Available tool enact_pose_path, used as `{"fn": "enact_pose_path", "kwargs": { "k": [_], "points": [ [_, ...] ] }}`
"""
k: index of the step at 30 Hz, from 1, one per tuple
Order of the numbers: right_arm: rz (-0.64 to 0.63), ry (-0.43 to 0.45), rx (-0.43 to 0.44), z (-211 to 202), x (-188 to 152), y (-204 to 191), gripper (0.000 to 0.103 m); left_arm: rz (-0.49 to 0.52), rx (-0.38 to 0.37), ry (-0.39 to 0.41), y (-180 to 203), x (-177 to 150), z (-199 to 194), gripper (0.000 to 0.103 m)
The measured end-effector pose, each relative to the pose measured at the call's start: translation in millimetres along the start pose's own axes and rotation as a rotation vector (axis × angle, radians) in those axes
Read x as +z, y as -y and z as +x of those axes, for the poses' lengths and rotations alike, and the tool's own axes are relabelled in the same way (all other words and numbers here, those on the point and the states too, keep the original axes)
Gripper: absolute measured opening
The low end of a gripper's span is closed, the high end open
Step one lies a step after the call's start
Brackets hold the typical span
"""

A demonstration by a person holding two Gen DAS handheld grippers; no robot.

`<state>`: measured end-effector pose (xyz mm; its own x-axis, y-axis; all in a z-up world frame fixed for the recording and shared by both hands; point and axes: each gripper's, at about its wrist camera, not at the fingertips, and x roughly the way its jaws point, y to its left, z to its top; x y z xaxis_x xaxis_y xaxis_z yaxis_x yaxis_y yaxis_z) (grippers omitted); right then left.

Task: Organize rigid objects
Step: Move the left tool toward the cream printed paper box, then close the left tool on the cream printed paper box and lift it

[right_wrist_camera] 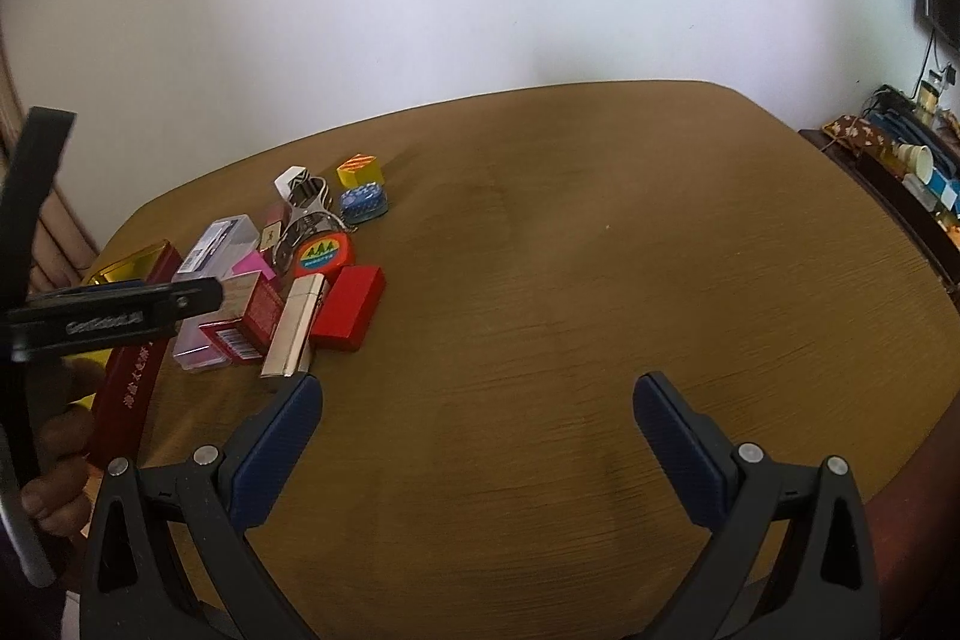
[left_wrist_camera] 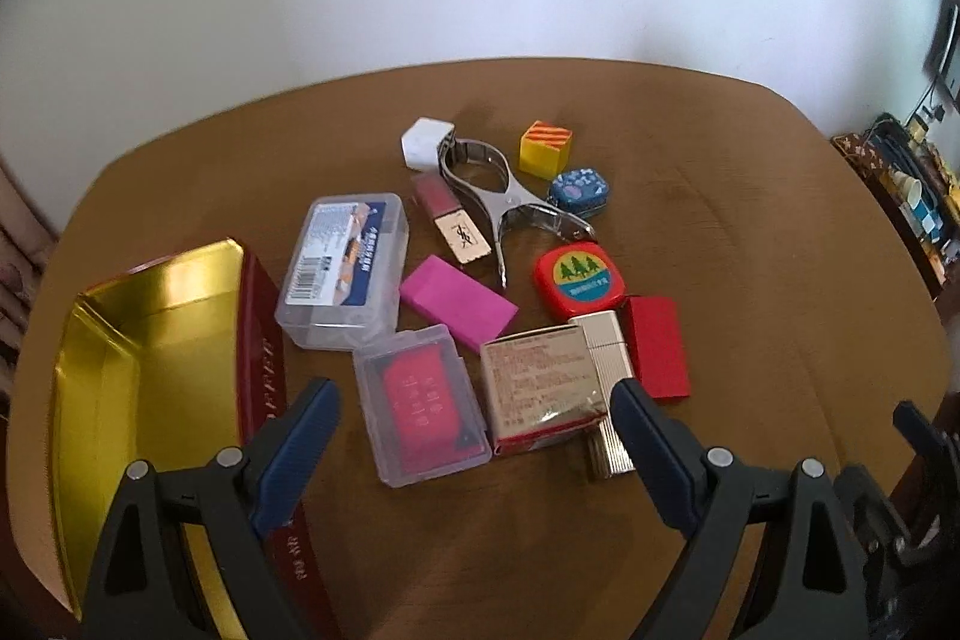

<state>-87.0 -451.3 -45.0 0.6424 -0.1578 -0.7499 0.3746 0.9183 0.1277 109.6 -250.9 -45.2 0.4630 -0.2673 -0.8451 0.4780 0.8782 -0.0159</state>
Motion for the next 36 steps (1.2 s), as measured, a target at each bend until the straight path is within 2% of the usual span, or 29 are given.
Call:
{"fn": "enact_pose_path", "kwargs": {
  "k": [9, 18, 22, 29, 36],
  "points": [
    [-0.003, -0.026, 0.028, 6, -3, -3, 0.103, -0.013, -0.028, -0.062, 2, 6, 23, 0.094],
    [0.014, -0.046, 0.035, 11, -4, 1, 0.103, 0.022, 0.011, -0.033, 11, 12, 26, 0.094],
    [0.020, -0.052, 0.042, 13, -3, 2, 0.103, 0.015, -0.019, -0.046, 10, 12, 30, 0.094],
    [0.015, -0.052, 0.054, 12, -4, 0, 0.103, -0.056, -0.064, -0.095, 3, 17, 42, 0.094],
    [0.016, -0.045, 0.061, 12, -4, 0, 0.103, -0.049, -0.031, -0.084, 2, 21, 37, 0.094]
  ]
}}
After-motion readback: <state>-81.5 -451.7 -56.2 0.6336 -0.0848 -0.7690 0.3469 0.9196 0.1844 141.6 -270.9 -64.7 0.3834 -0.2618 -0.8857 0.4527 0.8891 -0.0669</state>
